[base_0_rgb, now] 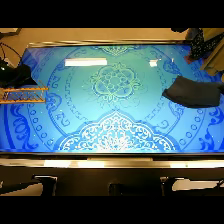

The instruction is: Fold the clothes and pants, and hang the long-sleeved shirts on hangers.

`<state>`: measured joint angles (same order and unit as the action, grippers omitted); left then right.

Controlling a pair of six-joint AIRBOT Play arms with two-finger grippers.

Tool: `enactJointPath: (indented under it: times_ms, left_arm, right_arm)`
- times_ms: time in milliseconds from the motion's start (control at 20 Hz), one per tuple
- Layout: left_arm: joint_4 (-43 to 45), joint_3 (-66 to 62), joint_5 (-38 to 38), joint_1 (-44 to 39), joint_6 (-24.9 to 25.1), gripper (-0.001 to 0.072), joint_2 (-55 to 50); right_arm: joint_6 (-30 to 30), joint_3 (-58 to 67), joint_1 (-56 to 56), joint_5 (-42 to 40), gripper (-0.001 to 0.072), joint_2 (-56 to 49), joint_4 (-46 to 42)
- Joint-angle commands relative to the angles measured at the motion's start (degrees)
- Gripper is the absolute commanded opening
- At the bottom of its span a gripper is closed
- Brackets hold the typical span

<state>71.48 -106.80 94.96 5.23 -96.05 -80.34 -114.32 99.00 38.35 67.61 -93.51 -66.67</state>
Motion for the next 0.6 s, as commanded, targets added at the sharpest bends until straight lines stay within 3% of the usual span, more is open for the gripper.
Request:
enactJointPath:
  times_ms: [0, 250, 550]
  left_arm:
    - [0.0, 0.0, 0.0, 0.0, 0.0, 0.0016, 0.0]
    - [0.0, 0.0, 0.1, 0.0, 0.0, 0.0016, 0.0]
    - [0.0, 0.0, 0.2, 0.0, 0.0, 0.0016, 0.0]
  right_arm:
    - [-5.6, 0.1, 4.5, 8.7, 0.0029, 1.7, -8.8]
    - [-5.1, 0.0, 6.8, 20.0, 0.0029, 2.9, -22.0]
    - [-4.0, -9.5, 6.7, 21.4, 0.0029, 6.1, -29.6]
